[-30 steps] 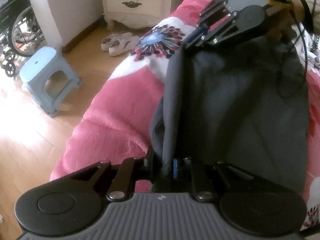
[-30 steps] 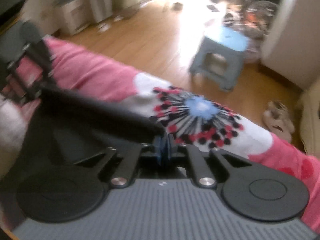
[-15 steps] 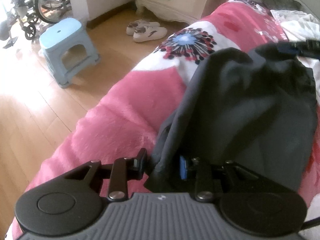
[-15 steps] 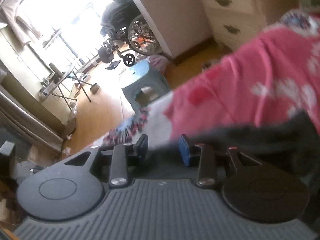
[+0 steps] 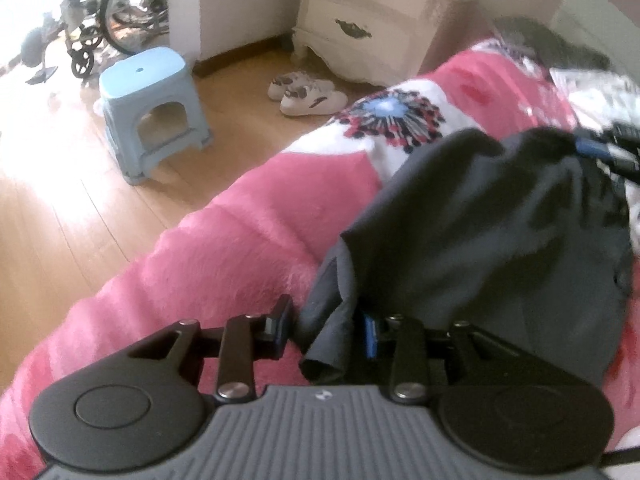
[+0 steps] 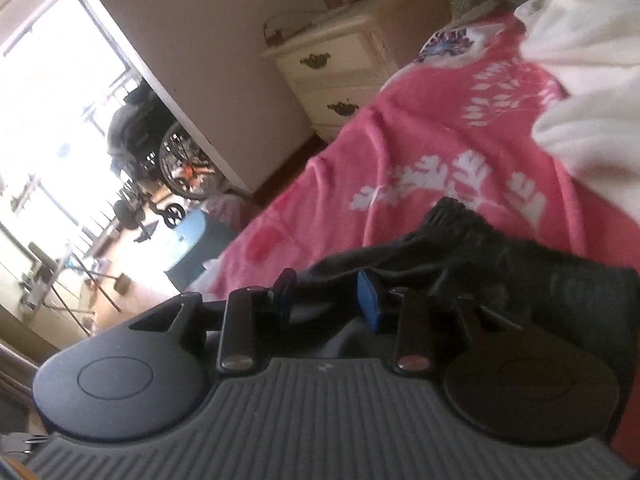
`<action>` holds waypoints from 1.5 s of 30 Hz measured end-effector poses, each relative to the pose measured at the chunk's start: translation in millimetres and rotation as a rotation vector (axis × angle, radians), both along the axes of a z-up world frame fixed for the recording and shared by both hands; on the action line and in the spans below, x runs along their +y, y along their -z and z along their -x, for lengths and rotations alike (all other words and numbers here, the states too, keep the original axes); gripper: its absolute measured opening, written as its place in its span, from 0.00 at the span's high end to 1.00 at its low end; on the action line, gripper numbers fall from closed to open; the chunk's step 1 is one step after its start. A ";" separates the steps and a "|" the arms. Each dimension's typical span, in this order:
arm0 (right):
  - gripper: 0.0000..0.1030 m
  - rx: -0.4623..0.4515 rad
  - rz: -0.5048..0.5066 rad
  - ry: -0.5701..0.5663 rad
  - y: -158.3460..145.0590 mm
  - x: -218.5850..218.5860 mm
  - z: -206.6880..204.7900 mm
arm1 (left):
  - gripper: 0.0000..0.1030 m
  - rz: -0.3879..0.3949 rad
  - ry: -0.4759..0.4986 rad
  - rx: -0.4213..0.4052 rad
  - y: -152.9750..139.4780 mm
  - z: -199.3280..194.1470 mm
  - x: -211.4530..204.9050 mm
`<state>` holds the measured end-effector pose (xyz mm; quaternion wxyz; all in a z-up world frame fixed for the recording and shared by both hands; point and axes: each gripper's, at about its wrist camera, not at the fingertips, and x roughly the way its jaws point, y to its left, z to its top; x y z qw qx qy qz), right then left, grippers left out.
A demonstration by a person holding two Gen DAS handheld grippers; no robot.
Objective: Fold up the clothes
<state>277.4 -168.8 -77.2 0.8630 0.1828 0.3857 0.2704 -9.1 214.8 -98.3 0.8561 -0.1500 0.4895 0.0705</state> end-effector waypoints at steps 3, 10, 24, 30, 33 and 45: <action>0.67 0.020 -0.007 0.011 3.5 -5.7 -3.6 | 0.65 0.055 -0.046 -0.026 0.1 5.4 9.2; 0.69 0.083 -0.081 0.349 18.6 -67.0 -31.1 | 0.65 0.216 -0.210 -0.077 4.6 22.1 31.7; 0.68 0.319 -0.127 0.225 30.9 -68.6 83.6 | 0.62 0.267 -0.437 -0.115 3.3 53.4 53.0; 0.68 0.271 -0.100 0.333 10.2 -78.4 134.4 | 0.61 0.219 -0.453 -0.108 -7.6 61.3 58.8; 0.68 0.208 -0.051 0.241 -4.7 -52.5 150.9 | 0.61 0.162 -0.438 -0.085 -12.8 61.4 56.0; 0.68 0.061 0.389 -0.124 8.5 46.1 224.9 | 0.47 -0.120 -0.290 -0.006 -50.5 48.4 8.9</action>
